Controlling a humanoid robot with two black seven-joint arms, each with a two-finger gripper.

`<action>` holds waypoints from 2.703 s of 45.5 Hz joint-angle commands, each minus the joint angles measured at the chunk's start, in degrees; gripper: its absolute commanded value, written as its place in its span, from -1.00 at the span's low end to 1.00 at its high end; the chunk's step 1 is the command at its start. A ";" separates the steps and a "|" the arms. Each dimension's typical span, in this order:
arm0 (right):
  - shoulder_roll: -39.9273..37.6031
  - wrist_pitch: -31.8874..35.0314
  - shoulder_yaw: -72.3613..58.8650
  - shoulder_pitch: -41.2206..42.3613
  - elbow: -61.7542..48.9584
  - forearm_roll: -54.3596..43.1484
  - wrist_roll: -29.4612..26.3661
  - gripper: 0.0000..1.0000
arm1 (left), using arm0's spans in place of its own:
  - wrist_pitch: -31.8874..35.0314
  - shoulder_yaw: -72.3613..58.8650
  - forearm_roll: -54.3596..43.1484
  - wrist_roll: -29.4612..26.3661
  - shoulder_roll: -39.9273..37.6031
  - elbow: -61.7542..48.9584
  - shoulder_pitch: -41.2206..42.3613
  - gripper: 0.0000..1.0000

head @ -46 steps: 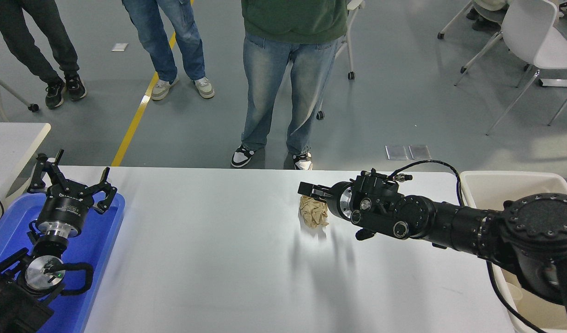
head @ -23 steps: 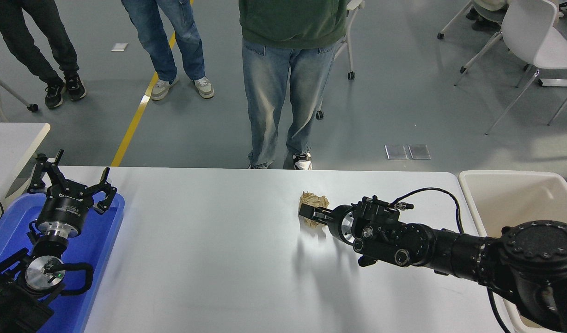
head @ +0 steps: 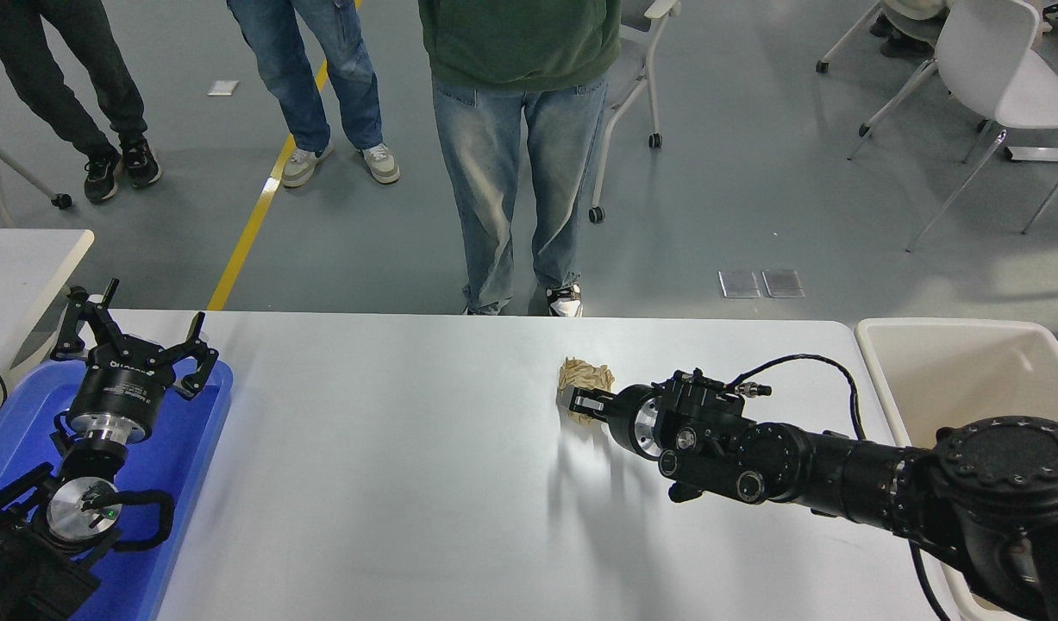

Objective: Clean the table surface

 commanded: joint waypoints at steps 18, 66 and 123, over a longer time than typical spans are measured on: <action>0.00 0.62 -3.09 -0.07 -0.39 -3.25 1.32 -1.00 | 0.00 0.00 -0.01 0.00 0.00 0.00 -0.09 1.00; -13.35 5.98 0.25 8.45 19.29 0.26 3.87 -1.00 | 0.00 0.00 0.07 0.00 0.00 0.00 0.00 1.00; -80.33 21.45 15.37 15.31 52.35 2.02 8.44 -1.00 | 0.00 0.00 -0.01 0.00 0.00 0.00 0.00 1.00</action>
